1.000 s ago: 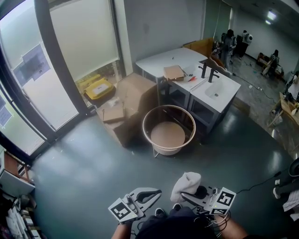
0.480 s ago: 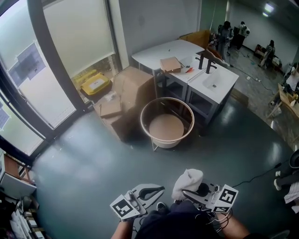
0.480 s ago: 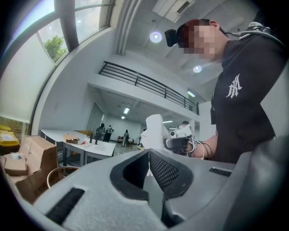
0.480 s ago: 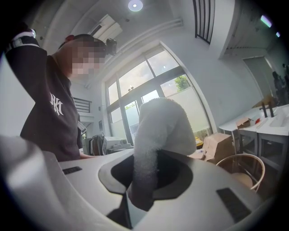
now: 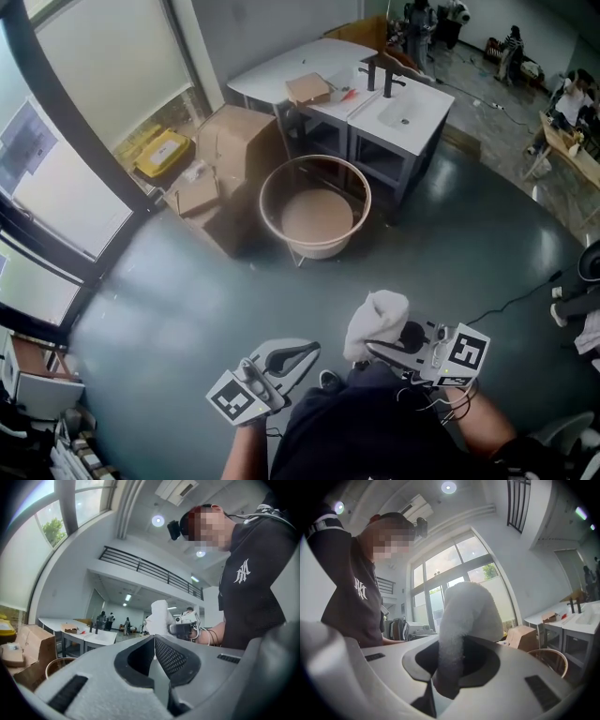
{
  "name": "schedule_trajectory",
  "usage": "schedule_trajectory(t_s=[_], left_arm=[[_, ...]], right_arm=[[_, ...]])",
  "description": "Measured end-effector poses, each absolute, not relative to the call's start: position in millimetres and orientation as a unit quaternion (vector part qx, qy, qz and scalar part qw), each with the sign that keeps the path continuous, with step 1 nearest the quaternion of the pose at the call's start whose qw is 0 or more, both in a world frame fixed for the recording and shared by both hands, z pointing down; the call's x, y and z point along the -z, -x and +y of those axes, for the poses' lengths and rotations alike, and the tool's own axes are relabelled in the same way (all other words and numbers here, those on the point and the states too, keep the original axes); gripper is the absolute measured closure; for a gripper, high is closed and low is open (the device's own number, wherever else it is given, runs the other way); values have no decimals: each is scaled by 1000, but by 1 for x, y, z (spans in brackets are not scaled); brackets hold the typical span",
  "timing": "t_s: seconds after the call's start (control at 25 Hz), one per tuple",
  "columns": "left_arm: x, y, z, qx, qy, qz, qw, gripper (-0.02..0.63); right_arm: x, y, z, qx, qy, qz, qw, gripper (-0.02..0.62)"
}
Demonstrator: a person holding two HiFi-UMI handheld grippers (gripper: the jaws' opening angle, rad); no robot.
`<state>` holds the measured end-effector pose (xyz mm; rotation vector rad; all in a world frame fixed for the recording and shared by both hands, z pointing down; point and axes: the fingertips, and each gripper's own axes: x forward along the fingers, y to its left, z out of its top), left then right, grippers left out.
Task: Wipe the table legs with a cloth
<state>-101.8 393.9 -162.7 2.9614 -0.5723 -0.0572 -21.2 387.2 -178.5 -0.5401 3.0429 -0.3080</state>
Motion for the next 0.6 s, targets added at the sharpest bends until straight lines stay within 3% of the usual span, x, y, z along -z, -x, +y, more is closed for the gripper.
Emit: schedule_trajectory(t_s=[0.6], left_arm=[[151, 96, 406, 7, -982, -173, 75, 600]], right_arm=[[164, 23, 403, 120, 165, 979, 11, 515]])
